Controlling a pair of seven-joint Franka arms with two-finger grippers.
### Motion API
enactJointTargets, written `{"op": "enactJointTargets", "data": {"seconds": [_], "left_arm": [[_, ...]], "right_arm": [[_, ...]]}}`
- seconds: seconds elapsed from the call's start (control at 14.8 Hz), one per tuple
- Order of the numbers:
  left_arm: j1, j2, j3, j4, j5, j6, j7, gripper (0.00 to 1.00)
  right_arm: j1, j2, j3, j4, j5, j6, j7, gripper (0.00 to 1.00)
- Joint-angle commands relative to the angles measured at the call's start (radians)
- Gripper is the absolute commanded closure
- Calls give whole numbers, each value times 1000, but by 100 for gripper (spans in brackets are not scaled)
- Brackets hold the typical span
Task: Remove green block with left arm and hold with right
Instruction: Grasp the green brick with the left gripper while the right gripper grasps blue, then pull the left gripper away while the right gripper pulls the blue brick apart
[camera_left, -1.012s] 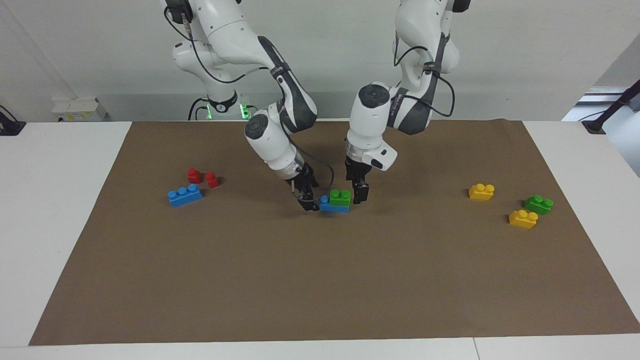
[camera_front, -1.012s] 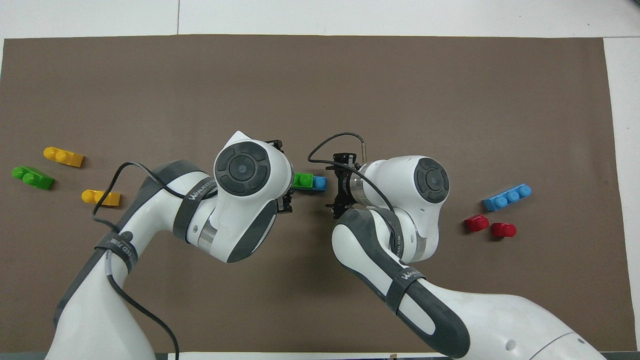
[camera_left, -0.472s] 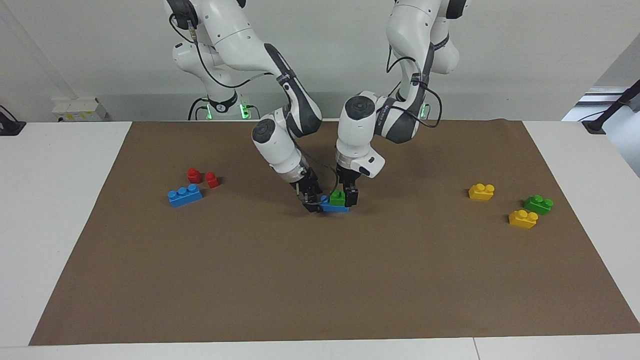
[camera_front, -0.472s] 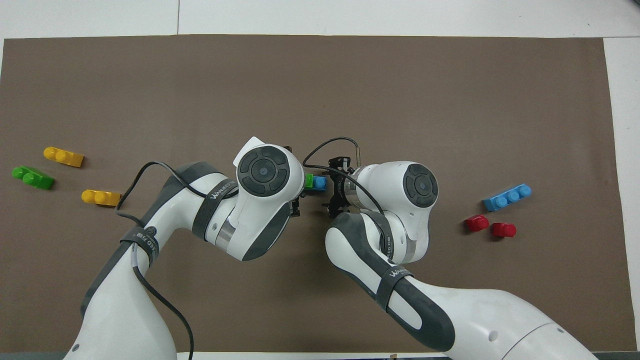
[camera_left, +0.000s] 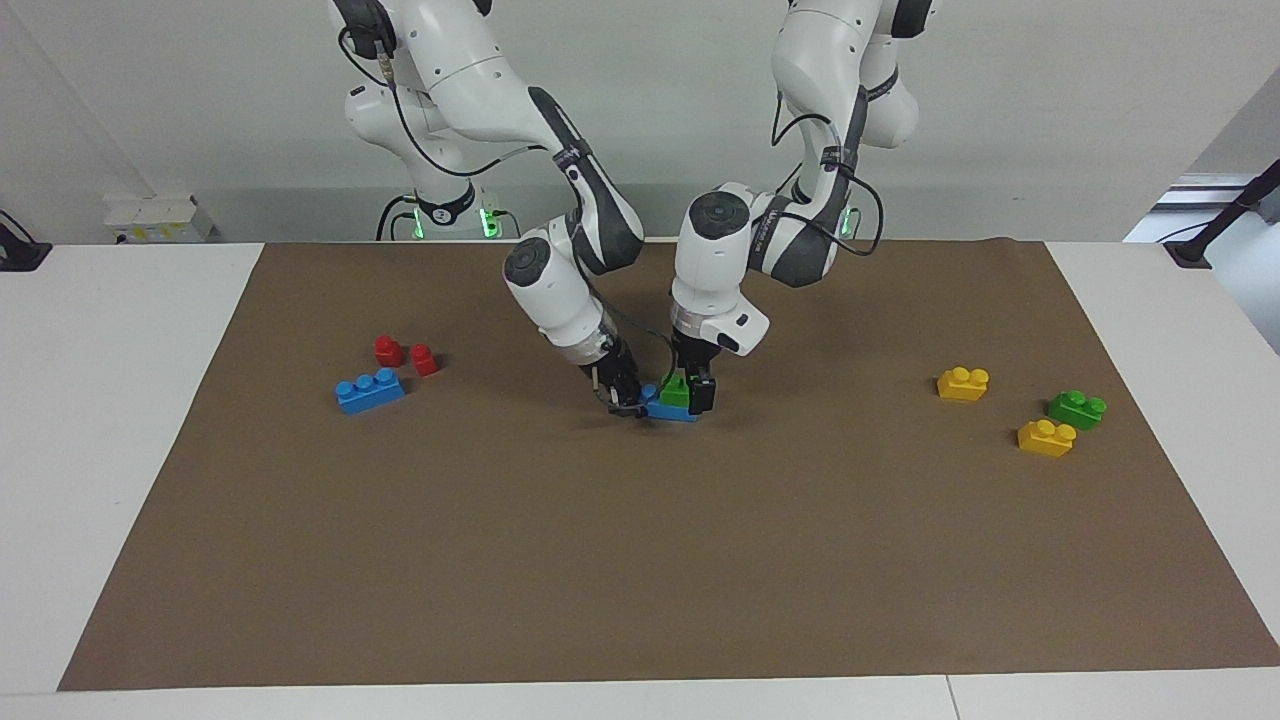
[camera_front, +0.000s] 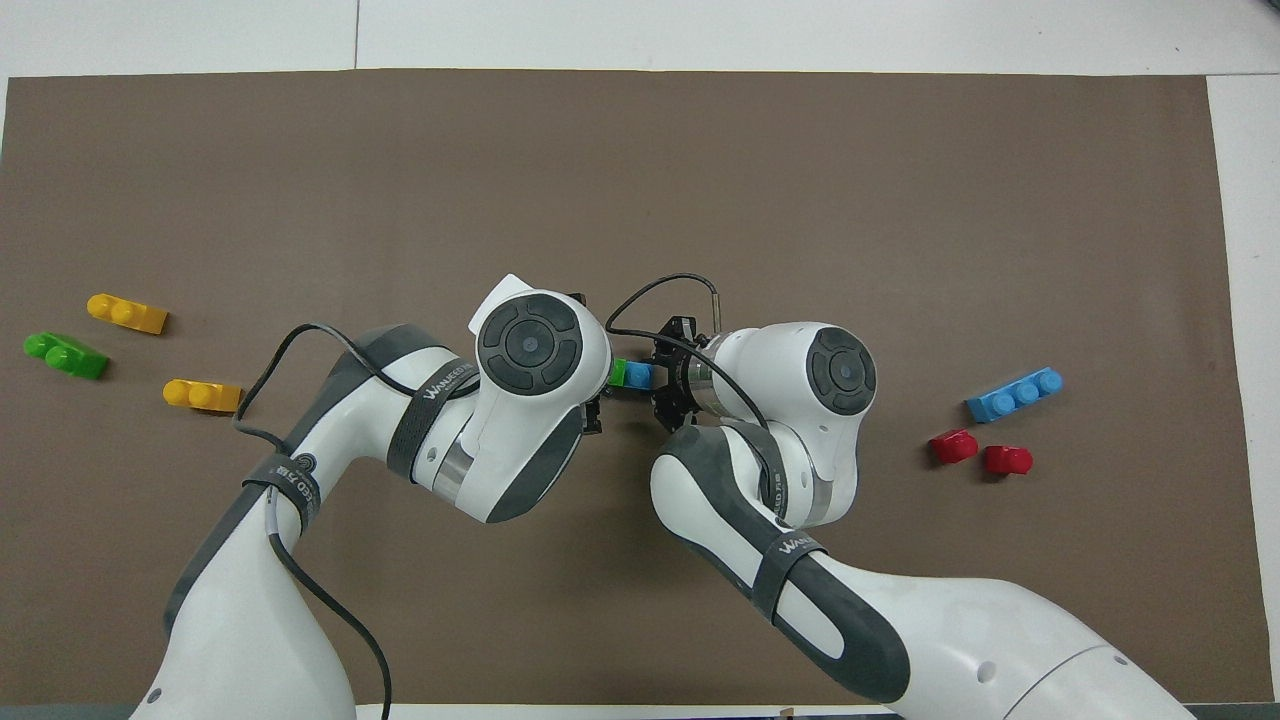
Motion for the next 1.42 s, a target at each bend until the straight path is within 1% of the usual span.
{"op": "enactJointTargets", "data": {"seconds": [0.0, 0.07, 0.13, 0.2, 0.27, 0.67, 0.81, 0.94, 1.01, 1.15, 1.35], "left_arm": [[-15, 11, 14, 9, 20, 13, -19, 0], [-16, 11, 14, 9, 22, 12, -17, 6], [-18, 11, 16, 9, 28, 10, -19, 31], [-18, 11, 16, 7, 40, 9, -13, 74], [-19, 11, 13, 4, 60, 13, -8, 100], [-18, 8, 13, 9, 65, 18, -5, 100], [-12, -7, 13, 13, 65, 6, -1, 100], [5, -61, 13, 13, 65, -25, 35, 100], [29, -87, 13, 18, 65, -61, 58, 100], [43, -131, 16, 22, 63, -114, 94, 100], [106, -188, 18, 24, 63, -166, 177, 100]], "right_arm": [[3, 4, 0, 1, 38, 18, -35, 100], [6, 4, 0, 1, 38, 18, -34, 100], [12, 4, 0, 1, 40, 19, -34, 100], [12, 4, 0, 1, 40, 19, -34, 100], [12, 4, 0, 1, 40, 19, -34, 100], [12, 4, -1, 1, 40, 19, -35, 100], [12, 4, -1, 1, 40, 21, -35, 100], [15, 4, -1, 0, 40, 33, -37, 100], [15, 4, -1, 0, 40, 38, -37, 100], [17, 4, -1, 0, 40, 39, -37, 100], [9, 4, -3, 23, 37, 12, -42, 100]]}}
